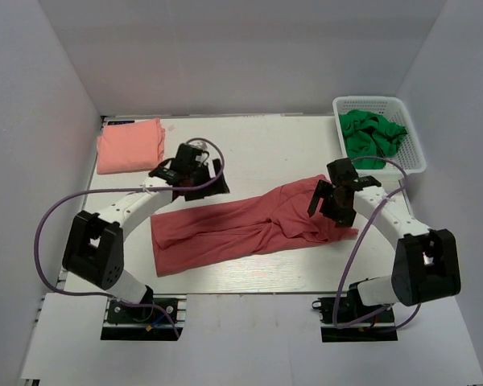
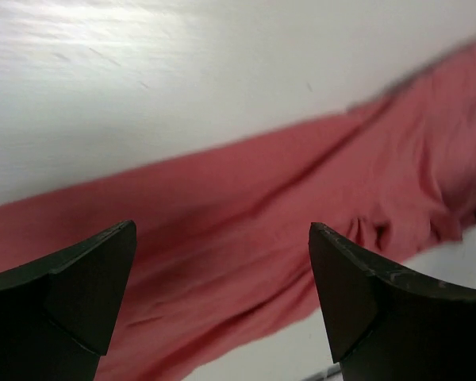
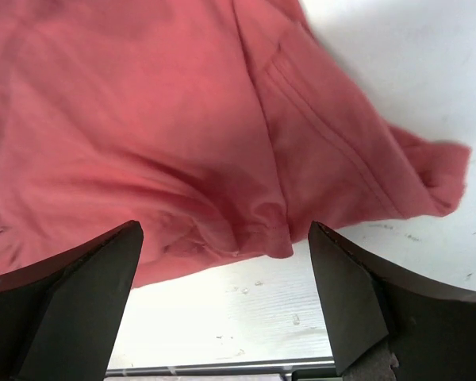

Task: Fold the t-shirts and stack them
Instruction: Rotate the tshirt 85 degrees

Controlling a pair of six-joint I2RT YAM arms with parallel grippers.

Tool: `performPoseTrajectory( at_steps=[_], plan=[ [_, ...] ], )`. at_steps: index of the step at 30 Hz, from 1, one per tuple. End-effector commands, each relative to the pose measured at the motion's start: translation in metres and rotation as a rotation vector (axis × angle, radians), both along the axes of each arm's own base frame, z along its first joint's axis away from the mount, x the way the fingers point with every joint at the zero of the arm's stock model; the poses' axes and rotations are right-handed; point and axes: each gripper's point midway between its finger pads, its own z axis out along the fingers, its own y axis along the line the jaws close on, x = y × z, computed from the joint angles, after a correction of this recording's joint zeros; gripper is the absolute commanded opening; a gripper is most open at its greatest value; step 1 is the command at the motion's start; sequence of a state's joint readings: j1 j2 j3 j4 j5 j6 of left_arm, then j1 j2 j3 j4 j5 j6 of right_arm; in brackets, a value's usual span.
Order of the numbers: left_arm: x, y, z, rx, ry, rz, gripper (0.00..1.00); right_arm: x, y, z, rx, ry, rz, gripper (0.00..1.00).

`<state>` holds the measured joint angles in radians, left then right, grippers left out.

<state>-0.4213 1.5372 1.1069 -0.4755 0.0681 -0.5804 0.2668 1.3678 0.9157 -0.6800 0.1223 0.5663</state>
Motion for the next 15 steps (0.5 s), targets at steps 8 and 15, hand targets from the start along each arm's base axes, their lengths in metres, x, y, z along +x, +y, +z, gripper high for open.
performPoseTrajectory(
  at_steps=[8,15],
  plan=[
    [-0.094,-0.030,-0.063,0.034,0.173,-0.273,0.99,0.011,0.009,-0.041,0.013,0.091,-0.032,0.91],
    [-0.138,-0.016,-0.094,0.123,0.315,-0.282,0.99,0.059,0.026,-0.060,0.024,0.072,0.027,0.91]
  ],
)
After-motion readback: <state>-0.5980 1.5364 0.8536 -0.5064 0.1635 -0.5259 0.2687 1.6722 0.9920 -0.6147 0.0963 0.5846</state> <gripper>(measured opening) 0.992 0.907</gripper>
